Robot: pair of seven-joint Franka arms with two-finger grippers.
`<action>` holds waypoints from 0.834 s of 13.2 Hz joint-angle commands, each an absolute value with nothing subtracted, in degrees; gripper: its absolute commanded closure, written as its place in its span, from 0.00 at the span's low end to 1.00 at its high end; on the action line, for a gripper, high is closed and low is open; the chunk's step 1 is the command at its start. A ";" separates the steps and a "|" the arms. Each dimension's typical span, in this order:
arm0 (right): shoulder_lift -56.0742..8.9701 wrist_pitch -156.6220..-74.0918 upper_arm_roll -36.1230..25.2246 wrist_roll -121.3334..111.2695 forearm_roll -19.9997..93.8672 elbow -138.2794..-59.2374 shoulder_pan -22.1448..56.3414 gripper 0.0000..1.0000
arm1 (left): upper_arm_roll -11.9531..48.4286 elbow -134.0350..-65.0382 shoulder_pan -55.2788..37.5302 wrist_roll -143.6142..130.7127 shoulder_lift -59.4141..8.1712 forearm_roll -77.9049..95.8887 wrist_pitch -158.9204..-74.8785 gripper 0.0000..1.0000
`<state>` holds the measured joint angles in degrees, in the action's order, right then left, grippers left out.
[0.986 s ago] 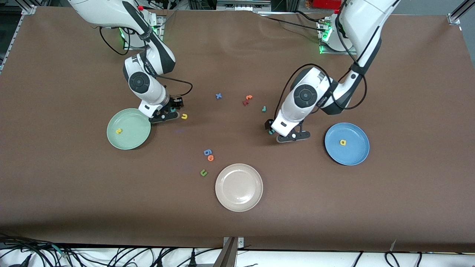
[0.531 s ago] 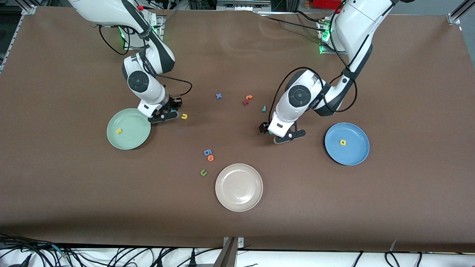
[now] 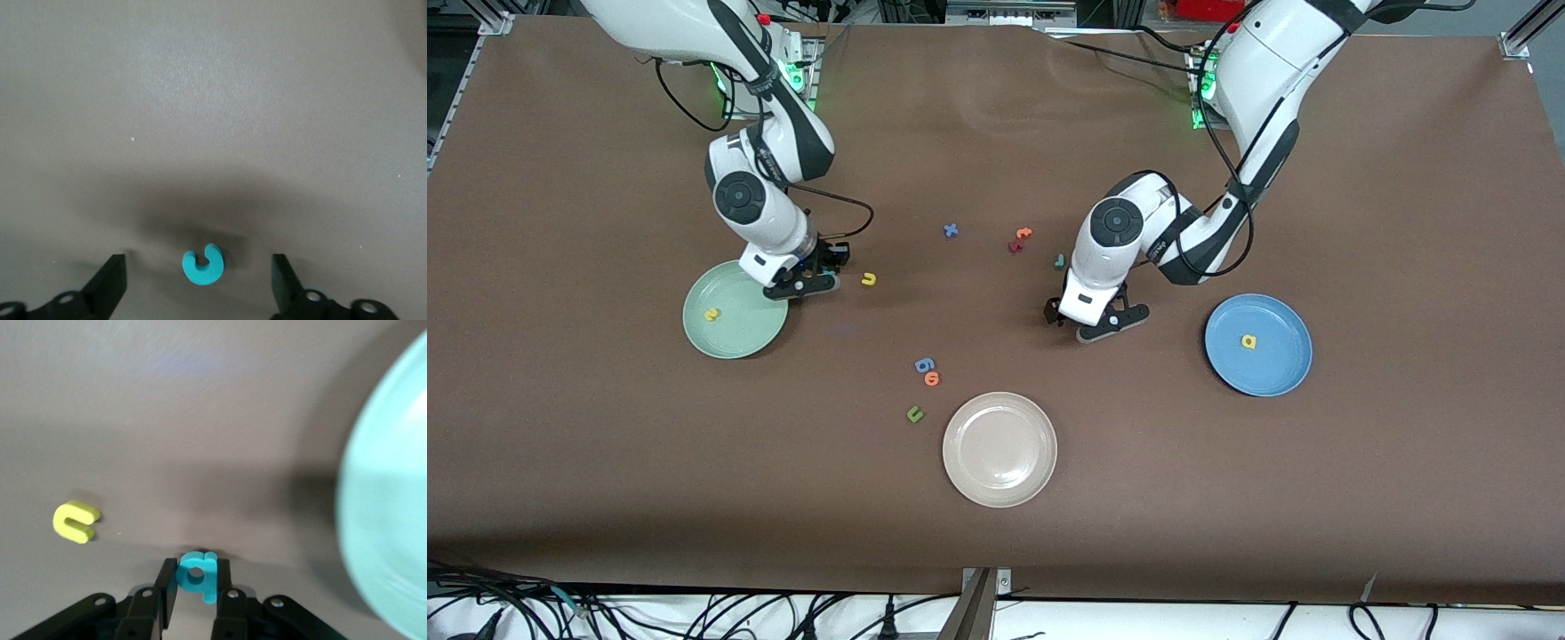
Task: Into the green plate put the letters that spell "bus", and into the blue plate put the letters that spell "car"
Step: 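Place the teal q on the green plate with the right gripper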
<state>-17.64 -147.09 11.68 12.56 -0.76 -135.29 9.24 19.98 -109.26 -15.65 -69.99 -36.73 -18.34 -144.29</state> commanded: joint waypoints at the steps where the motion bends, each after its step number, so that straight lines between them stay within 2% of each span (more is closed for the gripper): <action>1: -11.26 -139.95 9.33 11.69 -1.41 -133.87 9.14 0.81 | 19.69 -108.54 -16.52 -72.69 -37.53 -20.74 -144.67 0.07; 3: -10.20 -133.19 6.96 10.82 -1.41 -129.57 9.14 0.81 | 19.69 -108.54 -16.61 -72.69 -37.53 -20.74 -144.67 0.07; 5: -10.81 -129.73 3.80 7.75 -1.41 -126.92 8.97 0.81 | 19.69 -108.54 -16.61 -72.60 -37.53 -20.74 -144.67 0.15; 6: -11.42 -129.90 2.47 6.43 -1.41 -126.65 8.62 0.81 | 19.69 -108.54 -16.61 -72.60 -37.53 -20.74 -144.67 0.22; 9: -17.12 -133.40 -2.54 1.07 -2.46 -125.86 8.53 0.81 | 19.69 -108.54 -16.61 -72.69 -37.53 -20.74 -144.67 0.32; 11: -19.76 -135.17 -3.34 -1.05 -2.46 -125.86 8.00 0.81 | 19.69 -108.54 -16.61 -72.69 -37.53 -20.74 -144.67 0.37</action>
